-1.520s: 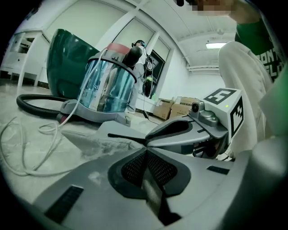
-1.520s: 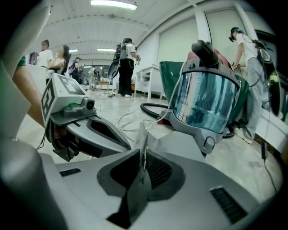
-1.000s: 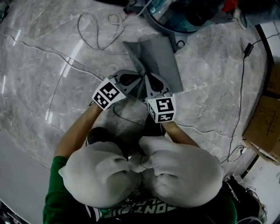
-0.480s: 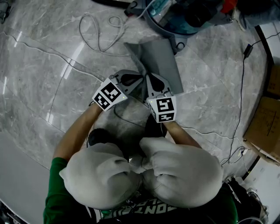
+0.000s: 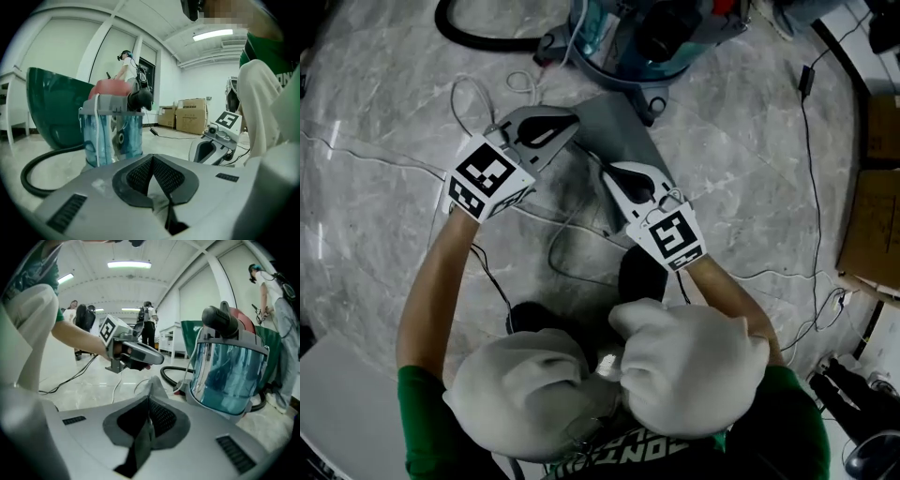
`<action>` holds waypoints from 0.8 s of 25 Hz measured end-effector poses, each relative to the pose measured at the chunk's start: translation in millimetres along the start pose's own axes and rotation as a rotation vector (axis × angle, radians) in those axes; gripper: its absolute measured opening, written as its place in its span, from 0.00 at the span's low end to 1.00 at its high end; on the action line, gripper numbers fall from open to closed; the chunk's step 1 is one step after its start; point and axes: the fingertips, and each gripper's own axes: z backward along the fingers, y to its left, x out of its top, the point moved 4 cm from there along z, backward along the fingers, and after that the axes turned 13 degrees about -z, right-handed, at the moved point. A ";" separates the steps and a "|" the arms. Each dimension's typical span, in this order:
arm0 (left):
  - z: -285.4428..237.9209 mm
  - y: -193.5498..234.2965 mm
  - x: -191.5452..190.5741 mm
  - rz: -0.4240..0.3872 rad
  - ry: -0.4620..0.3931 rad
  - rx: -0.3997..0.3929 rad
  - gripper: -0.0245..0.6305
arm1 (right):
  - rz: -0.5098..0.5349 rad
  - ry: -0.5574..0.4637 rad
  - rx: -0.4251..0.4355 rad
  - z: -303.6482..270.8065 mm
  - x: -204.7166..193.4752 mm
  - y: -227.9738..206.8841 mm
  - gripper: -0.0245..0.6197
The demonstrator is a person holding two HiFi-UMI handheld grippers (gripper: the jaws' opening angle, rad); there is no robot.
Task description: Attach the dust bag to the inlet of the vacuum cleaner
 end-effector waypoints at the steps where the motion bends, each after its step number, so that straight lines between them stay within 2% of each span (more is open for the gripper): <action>1: 1.0 8.7 8.7 -0.021 -0.004 -0.006 0.04 | 0.010 -0.001 0.018 5.5 7.6 -3.1 0.06; 5: -3.4 28.3 36.3 -0.079 -0.017 -0.072 0.04 | 0.069 -0.027 0.082 31.7 38.1 -13.2 0.06; 8: -10.7 23.8 51.9 -0.123 -0.035 -0.150 0.04 | 0.165 -0.077 0.138 52.9 60.2 -13.7 0.06; 10: -12.0 17.2 61.6 -0.147 -0.045 -0.198 0.04 | 0.176 -0.090 0.147 64.4 70.9 -15.2 0.06; 17: -7.6 2.2 69.6 -0.081 0.029 -0.305 0.04 | 0.115 -0.153 0.125 80.5 93.4 -33.1 0.06; 20: -5.5 -1.6 70.7 -0.062 0.023 -0.311 0.04 | 0.122 -0.156 0.144 79.9 97.8 -31.4 0.06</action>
